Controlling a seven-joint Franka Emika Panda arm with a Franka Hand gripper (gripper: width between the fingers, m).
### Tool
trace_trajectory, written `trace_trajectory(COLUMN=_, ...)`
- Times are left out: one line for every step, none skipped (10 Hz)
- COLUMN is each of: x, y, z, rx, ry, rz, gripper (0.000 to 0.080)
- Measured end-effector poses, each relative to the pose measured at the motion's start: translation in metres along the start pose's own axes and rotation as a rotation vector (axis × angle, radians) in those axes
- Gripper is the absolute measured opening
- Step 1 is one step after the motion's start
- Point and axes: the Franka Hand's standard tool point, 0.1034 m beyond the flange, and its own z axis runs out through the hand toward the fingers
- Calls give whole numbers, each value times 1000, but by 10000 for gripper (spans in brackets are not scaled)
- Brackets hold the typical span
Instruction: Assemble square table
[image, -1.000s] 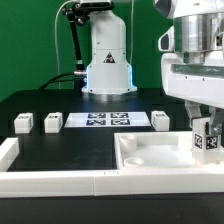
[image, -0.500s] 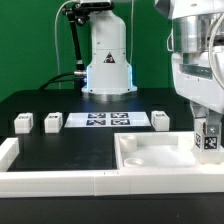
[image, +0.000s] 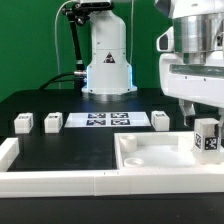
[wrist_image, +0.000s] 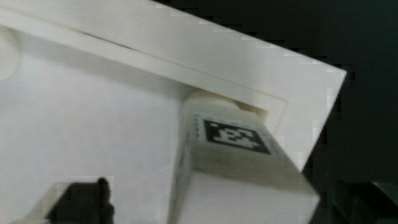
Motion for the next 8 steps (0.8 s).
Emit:
trace_trajectory(x=-1, y=0, z=0, rx=0, ry=-1, rz=-75, gripper=642)
trace_trajectory(x=-1, y=-1, z=0, rx=1, ry=-1, rz=-126, gripper=648)
trace_trajectory(x=-1, y=-2, z=-1, rx=2, ry=0, rz=-239, gripper=648)
trace_trajectory(x=0, y=-3, z=-1, rx=4, ry=1, rz=-326, gripper=649)
trace_trajectory(x=-2, y=-4, z=-2, rx=-1, ry=-5, rz=-361, gripper=649)
trace_trajectory(x=-2, y=-5, z=-3, rx=-5, ry=0, rz=-456, gripper=649)
trace_trajectory(x=-2, y=-5, z=-3, rx=-6, ry=1, rz=-533, gripper=649)
trace_trajectory(x=-1, y=-5, z=-3, rx=-6, ry=1, rz=-588, gripper=649)
